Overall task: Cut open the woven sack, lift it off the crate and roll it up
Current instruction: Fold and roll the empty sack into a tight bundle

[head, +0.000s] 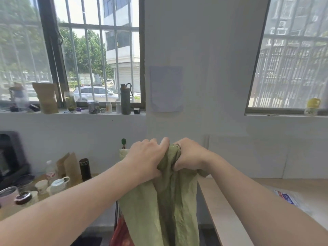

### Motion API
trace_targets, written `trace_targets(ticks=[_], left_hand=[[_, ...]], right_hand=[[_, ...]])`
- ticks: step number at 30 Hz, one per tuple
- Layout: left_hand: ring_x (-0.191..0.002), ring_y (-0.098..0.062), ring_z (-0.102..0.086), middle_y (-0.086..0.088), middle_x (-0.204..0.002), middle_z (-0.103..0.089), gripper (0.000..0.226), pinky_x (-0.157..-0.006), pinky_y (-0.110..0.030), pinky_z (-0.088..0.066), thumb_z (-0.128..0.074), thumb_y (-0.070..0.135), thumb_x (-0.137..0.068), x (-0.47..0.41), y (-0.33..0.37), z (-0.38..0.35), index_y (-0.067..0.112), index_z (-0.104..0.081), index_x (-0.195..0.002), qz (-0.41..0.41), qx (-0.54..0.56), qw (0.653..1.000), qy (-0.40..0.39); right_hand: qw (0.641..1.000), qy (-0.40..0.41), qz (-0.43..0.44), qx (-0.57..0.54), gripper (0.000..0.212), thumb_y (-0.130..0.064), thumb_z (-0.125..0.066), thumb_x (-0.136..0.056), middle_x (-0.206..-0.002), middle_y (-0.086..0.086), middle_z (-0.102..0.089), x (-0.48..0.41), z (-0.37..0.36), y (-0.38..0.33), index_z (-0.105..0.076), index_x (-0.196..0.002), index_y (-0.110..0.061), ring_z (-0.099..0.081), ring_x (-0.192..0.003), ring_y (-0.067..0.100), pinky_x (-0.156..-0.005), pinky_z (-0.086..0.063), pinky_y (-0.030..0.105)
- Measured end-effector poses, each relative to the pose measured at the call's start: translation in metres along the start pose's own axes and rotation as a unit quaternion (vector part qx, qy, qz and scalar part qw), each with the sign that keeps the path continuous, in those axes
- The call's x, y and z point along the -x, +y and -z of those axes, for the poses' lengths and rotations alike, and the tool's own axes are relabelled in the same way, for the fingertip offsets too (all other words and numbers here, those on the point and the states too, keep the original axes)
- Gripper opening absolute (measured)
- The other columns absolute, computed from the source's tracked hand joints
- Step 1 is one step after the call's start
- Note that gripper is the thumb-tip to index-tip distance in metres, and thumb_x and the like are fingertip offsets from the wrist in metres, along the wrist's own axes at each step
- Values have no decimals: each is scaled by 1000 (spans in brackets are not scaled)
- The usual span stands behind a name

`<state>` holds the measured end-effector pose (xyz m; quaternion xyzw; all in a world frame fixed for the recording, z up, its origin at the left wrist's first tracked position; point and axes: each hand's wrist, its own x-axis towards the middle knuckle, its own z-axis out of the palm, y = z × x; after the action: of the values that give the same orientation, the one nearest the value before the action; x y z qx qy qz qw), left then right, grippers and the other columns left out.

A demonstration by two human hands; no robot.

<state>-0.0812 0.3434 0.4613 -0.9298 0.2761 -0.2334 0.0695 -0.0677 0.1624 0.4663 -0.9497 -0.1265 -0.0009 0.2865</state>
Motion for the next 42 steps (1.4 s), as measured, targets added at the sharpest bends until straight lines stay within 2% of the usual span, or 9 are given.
trace_targets(ticks=[7, 10, 13, 16, 22, 26, 32, 37, 42], left_hand=[[-76, -30, -61, 7, -72, -45, 36, -60, -36, -44, -62, 36, -80, -2, -3, -8, 23, -32, -96, 41, 79, 996, -3], [-75, -26, -58, 7, -75, -54, 24, -63, -34, -45, -61, 37, -76, -8, -8, -6, 26, -42, -88, 61, 134, 989, -27], [-72, -18, -63, 5, -78, -66, 9, -60, -31, -47, -62, 32, -76, -20, -12, -2, 27, -56, -80, 102, 247, 961, -70], [-69, -23, -67, -1, -73, -71, 13, -60, -33, -52, -62, 25, -75, -33, -19, 4, 14, -67, -79, 126, 339, 927, -98], [-61, -22, -48, -8, -66, -51, 16, -56, -33, -37, -67, 15, -61, -39, -18, 18, 10, -60, -74, 157, 495, 839, -163], [-62, -22, -48, -10, -68, -50, 16, -54, -30, -36, -66, 12, -62, -38, -15, 21, 10, -59, -75, 135, 522, 819, -196], [-59, -21, -56, 1, -63, -57, 21, -57, -34, -46, -70, 27, -68, -36, -14, 15, 13, -55, -69, 44, 398, 900, -170], [-79, -20, -62, 4, -84, -61, 51, -68, -39, -56, -79, 50, -68, -25, -10, 16, 22, -47, -95, -6, 171, 981, -88], [-69, -27, -61, 3, -77, -49, 40, -53, -36, -44, -67, 39, -84, -25, 3, 0, 19, -34, -97, -12, -7, 1000, 27]], right_hand=[[1000, -19, 23, -8, 20, -15, -78, -63, -67, -4, -64, 4, 0, -1, -60, -72, -17, -63, -60, 15, -59, -55, 33], [991, 45, 55, 116, 40, -31, -82, -63, -85, -6, -64, 8, 2, -3, -55, -93, -27, -63, -80, 20, -69, -54, 36], [934, 114, 109, 322, 74, -55, -81, -62, -109, -1, -59, 10, 2, -6, -50, -124, -31, -59, -102, 23, -90, -46, 40], [898, 157, 130, 390, 95, -64, -82, -61, -123, 0, -59, 8, 2, -9, -43, -138, -26, -59, -114, 24, -96, -42, 41], [895, 201, 154, 366, 60, -54, -79, -70, -104, 0, -63, 8, 9, -11, -47, -109, -21, -65, -96, 28, -66, -34, 34], [912, 175, 127, 349, 43, -51, -72, -78, -95, 2, -66, 8, 12, -12, -41, -94, -25, -66, -87, 32, -61, -37, 35], [922, 141, 90, 349, 14, -35, -65, -80, -91, -2, -68, -2, 8, -9, -57, -88, -26, -68, -89, 30, -61, -37, 33], [955, 89, 13, 283, 6, -19, -65, -73, -76, -1, -65, -7, 15, -4, -61, -77, -18, -65, -74, 27, -53, -40, 29], [985, 37, -10, 167, 15, -20, -70, -66, -62, -1, -62, -13, 19, 5, -57, -66, -13, -64, -63, 26, -54, -49, 32]])
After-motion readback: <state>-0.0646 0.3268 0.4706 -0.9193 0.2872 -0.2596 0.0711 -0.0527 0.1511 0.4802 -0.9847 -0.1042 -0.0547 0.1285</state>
